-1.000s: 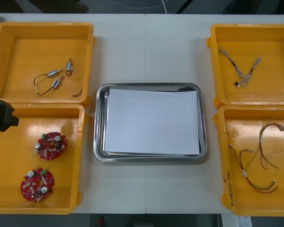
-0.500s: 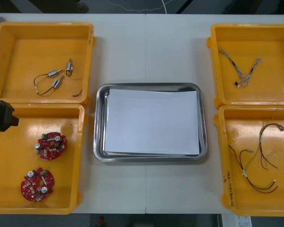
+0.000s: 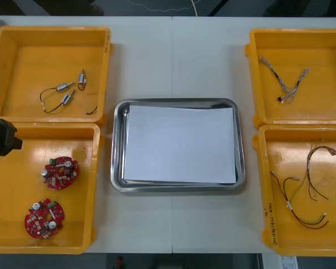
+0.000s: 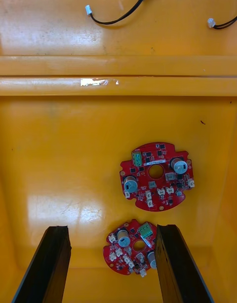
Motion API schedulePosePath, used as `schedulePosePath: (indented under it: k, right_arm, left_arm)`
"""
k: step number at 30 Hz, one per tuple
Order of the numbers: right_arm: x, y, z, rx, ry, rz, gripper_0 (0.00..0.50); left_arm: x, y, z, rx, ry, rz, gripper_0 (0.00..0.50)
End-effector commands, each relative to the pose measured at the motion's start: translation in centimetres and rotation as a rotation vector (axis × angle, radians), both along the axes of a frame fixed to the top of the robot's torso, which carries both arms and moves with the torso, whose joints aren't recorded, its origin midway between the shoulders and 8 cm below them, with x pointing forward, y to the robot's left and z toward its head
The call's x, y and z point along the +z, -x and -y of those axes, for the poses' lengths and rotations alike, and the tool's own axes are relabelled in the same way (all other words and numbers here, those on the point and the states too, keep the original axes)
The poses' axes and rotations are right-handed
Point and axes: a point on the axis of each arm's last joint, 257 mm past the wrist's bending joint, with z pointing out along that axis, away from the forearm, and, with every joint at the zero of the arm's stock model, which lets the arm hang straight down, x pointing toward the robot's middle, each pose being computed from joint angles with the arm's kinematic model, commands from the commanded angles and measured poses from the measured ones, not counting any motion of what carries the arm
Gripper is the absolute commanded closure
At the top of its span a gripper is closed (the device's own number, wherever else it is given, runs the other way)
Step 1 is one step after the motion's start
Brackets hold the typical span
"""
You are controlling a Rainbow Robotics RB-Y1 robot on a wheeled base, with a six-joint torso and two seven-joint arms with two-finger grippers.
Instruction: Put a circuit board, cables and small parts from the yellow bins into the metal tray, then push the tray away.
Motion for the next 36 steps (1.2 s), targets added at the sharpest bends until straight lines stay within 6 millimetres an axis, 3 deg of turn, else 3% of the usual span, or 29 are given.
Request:
schedulePosePath:
  k: [1, 28, 29, 36]
  right_arm:
    - [1.2, 0.5, 1.3, -0.038, 0.03, 0.016, 0.0]
    - [1.0, 0.6, 1.2, -0.048, 0.016, 0.018, 0.0]
    - [1.3, 0.5, 1.2, -0.047, 0.018, 0.026, 0.0]
    - [0.9, 1.2, 0.6, -0.044, 0.019, 0.02, 0.0]
  left_arm:
    - [1.0, 0.4, -2.3, -0.025, -0.081, 0.005, 0.0]
    - [1.0, 0.4, -2.3, -0.025, -0.081, 0.005, 0.0]
    - [-0.7, 1.1, -1.8, -0.033, -0.065, -0.039, 0.0]
    - [-0.3, 1.5, -1.1, -0.077, -0.045, -0.05, 0.0]
